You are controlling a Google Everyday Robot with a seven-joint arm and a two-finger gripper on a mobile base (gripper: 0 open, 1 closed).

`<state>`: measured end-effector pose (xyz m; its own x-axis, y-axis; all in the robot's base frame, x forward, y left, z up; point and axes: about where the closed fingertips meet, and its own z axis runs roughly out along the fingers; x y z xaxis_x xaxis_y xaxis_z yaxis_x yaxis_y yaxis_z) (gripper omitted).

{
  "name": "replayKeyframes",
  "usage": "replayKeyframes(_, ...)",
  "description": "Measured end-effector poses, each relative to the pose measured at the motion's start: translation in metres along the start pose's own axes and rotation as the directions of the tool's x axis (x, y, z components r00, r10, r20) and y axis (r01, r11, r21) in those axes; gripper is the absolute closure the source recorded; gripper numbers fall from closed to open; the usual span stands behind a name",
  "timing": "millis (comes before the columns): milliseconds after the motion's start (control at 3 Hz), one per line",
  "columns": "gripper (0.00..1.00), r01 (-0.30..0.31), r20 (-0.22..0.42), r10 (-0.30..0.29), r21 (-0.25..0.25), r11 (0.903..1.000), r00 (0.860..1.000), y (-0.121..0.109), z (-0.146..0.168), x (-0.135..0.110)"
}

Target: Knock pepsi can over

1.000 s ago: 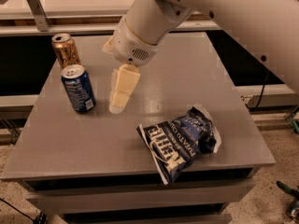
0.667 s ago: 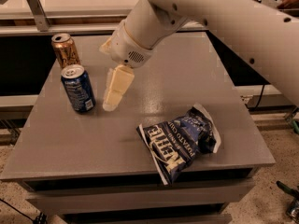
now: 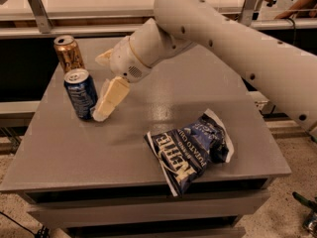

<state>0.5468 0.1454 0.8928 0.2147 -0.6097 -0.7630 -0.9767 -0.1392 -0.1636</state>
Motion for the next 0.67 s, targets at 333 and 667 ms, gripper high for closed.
replayKeyframes(333,0.0,-0.028,0.116,0.029,-0.011,0.9996,0.993,0.002,0.018,0.0)
replayKeyframes(667,0.0,-0.029,0.235,0.032,-0.017,0.9994,0.971,0.005,0.035,-0.005)
